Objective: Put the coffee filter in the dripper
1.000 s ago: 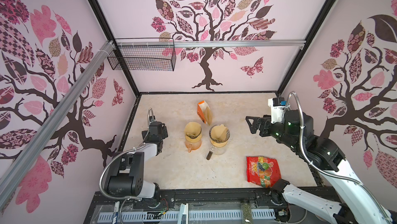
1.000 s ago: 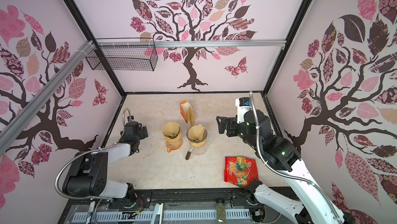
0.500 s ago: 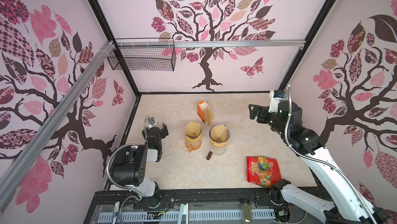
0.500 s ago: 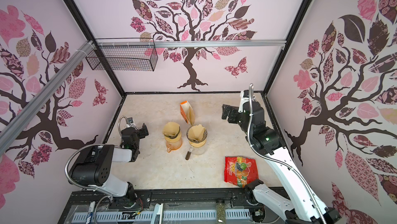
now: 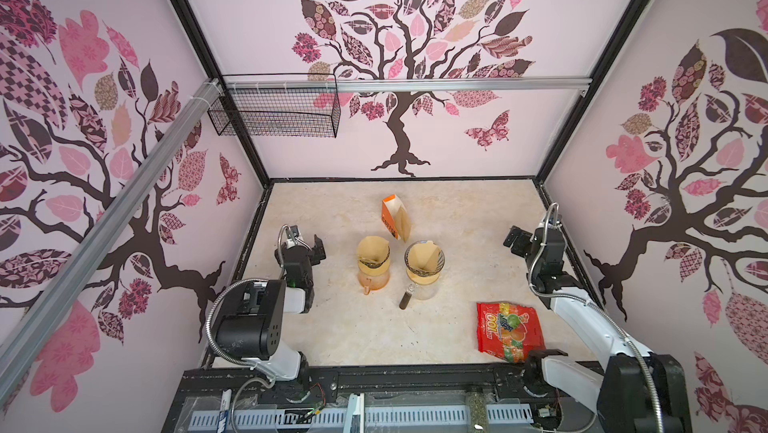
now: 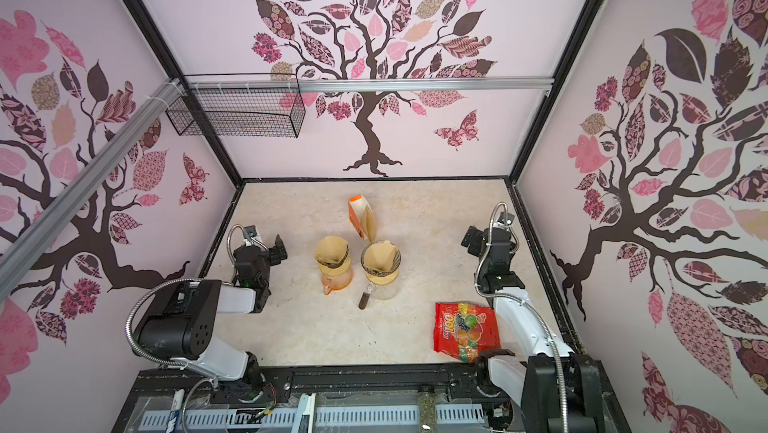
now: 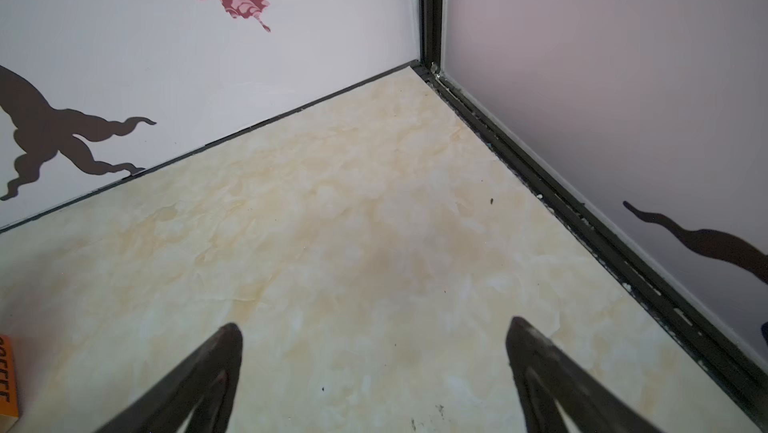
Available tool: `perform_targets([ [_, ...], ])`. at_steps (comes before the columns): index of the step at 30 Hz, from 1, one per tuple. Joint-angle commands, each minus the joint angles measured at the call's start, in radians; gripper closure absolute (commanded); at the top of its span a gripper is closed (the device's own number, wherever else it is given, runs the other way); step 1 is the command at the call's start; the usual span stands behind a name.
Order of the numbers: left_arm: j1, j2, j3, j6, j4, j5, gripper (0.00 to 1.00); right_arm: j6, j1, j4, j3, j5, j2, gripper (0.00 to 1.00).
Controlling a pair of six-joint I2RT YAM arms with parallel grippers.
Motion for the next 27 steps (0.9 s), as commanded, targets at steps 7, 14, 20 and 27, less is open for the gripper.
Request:
perform_targets([
  [7,-0.007,0.007,-0.006,0.01,0.032,-0.017,0.02,-0.065,-0.029,0.315,-0.194,-0.027,0.026,0.0],
  [14,-0.008,0.008,-0.007,0.01,0.029,-0.02,0.02,-0.098,-0.029,0.768,-0.294,-0.201,0.225,0.0],
  [20,-0.008,0.01,-0.006,0.011,0.029,-0.019,0.02,-0.157,-0.025,1.079,-0.341,-0.307,0.443,0.0],
  [27,-0.008,0.01,-0.004,0.011,0.028,-0.019,0.02,-0.23,-0.015,0.985,-0.245,-0.467,0.498,0.0],
])
